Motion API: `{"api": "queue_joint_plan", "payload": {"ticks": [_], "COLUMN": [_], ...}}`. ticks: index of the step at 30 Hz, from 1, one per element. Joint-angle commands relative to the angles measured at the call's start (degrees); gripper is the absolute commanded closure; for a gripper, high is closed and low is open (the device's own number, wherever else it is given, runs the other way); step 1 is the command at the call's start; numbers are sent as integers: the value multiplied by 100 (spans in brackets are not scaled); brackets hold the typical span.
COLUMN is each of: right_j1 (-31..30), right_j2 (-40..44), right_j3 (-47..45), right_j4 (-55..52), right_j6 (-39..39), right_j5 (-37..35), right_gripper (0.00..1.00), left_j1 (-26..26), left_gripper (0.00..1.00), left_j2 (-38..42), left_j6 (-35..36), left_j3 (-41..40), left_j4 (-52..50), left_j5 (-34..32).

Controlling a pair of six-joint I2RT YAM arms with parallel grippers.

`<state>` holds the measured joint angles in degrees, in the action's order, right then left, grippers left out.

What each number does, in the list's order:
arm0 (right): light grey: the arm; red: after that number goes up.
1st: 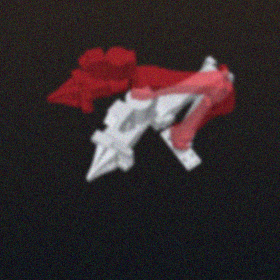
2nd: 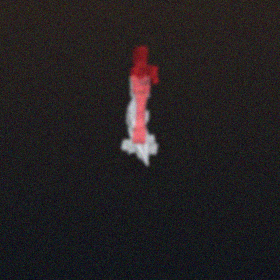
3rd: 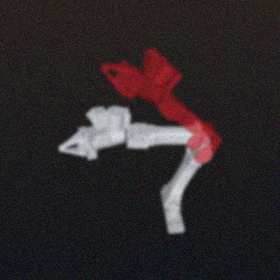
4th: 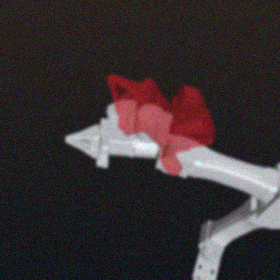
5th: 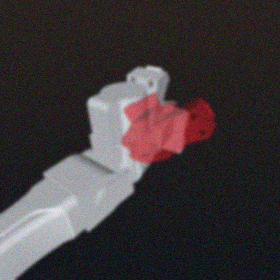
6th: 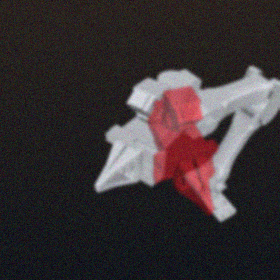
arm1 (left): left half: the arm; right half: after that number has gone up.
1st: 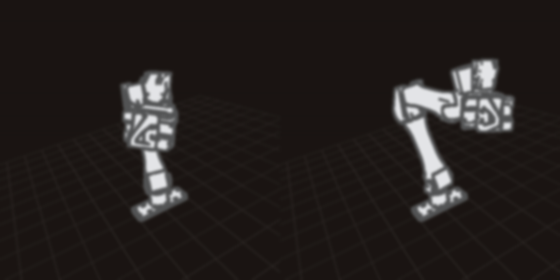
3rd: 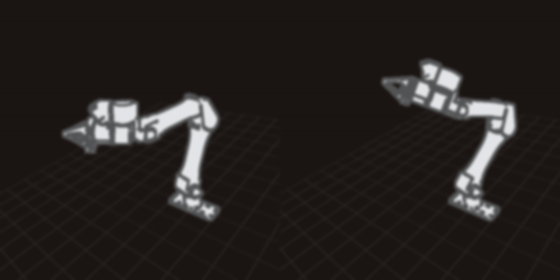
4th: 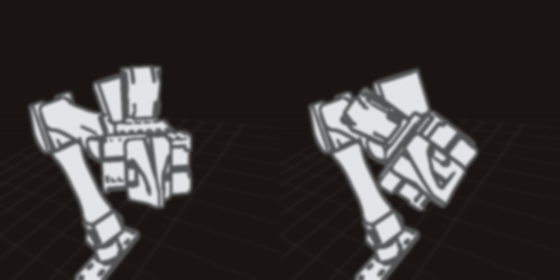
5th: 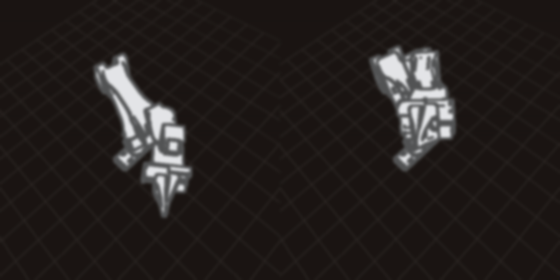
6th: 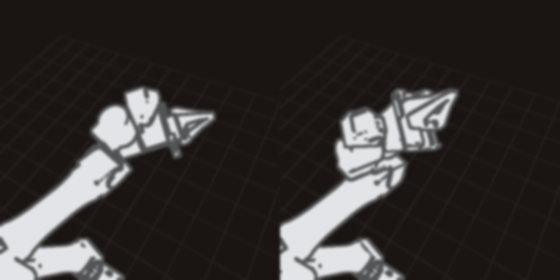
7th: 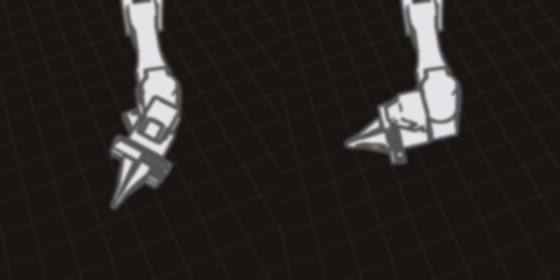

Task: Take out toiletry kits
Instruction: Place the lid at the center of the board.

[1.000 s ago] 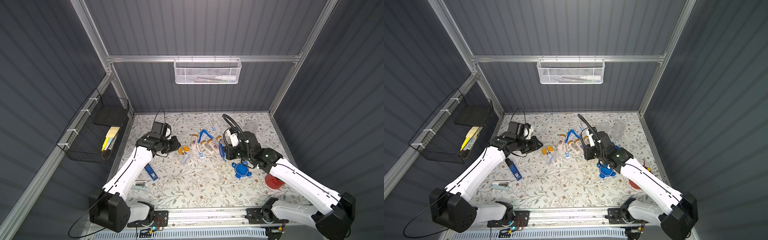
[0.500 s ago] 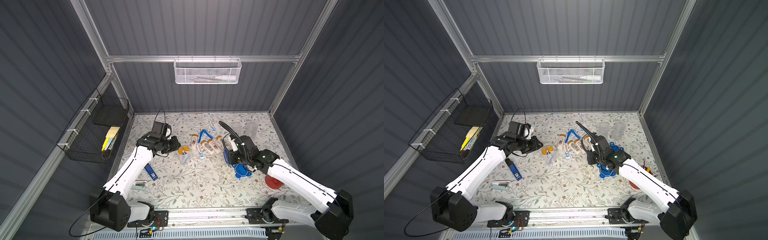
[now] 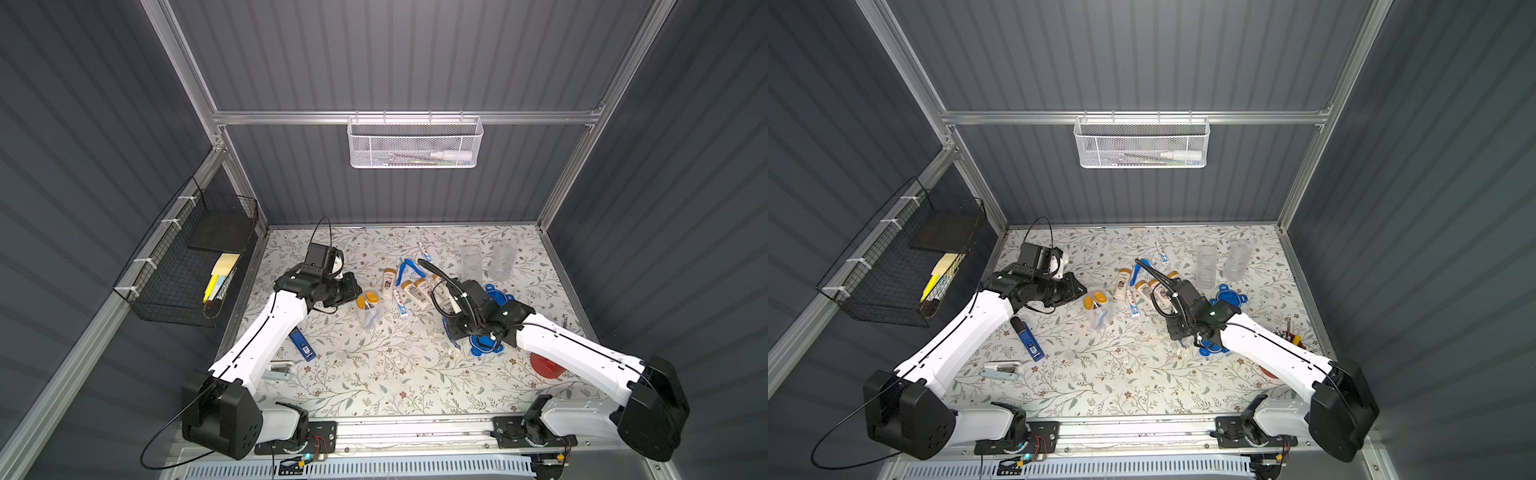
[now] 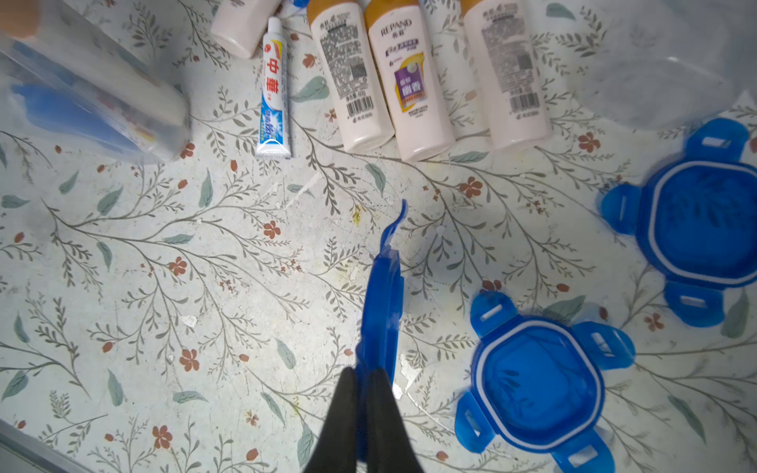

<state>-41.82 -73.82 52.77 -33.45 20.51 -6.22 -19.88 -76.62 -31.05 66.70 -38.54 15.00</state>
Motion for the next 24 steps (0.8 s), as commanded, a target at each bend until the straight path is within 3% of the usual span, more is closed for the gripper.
{"api": "queue_joint_plan", "payload": {"ticks": [1,10,24], "right_j1": [-82,-230,-198], "right_j2": [-170,-760,-1304], "right_j3": [184,277,199], "right_j4": [-178,-136,-38], "right_j6": [-35,97,202], "right_j5": [-97,228,-329], "right_gripper": [100,100,100], "left_j1": [37,44,46], "left_gripper": [78,78,78], "left_j2": [-13,-9,42], "left_j6": [26,37,54], "left_j3": [102,98,54], "left_j4": [-13,-30,-57], "left_j5": [18,20,11]}}
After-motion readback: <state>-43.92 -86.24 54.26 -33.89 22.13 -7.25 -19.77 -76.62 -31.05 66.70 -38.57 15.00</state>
